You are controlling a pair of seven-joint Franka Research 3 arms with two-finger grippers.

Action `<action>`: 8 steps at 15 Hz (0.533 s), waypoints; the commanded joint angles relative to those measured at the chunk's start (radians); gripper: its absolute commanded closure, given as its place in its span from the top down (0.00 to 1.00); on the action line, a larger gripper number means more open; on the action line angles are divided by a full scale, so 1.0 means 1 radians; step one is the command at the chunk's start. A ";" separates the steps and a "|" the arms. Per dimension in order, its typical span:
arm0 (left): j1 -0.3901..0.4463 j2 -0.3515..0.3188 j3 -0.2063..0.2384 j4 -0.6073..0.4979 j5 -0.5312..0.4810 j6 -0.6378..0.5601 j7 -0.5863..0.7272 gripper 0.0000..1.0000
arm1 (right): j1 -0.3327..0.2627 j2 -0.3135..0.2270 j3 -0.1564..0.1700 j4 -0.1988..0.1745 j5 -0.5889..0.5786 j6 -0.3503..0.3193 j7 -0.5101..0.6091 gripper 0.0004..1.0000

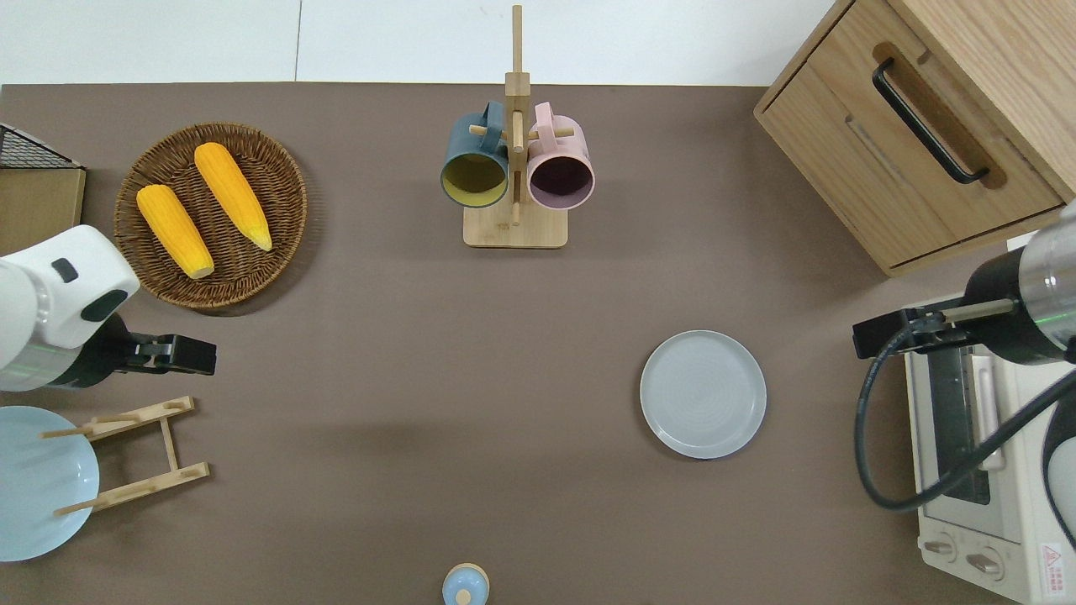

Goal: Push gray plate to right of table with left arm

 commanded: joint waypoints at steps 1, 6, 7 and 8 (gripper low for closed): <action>0.003 -0.003 0.019 0.085 0.015 -0.059 0.057 0.99 | -0.011 -0.008 0.006 0.001 0.008 -0.012 -0.001 0.98; -0.006 0.008 0.029 0.166 0.018 -0.059 0.063 0.99 | -0.011 -0.008 0.006 0.001 0.008 -0.012 -0.001 0.98; -0.009 0.007 0.027 0.171 0.018 -0.059 0.063 0.99 | -0.011 -0.008 0.006 0.001 0.008 -0.012 -0.003 0.98; -0.009 0.007 0.027 0.171 0.017 -0.059 0.062 0.99 | -0.011 -0.008 0.004 -0.001 0.008 -0.012 -0.003 0.98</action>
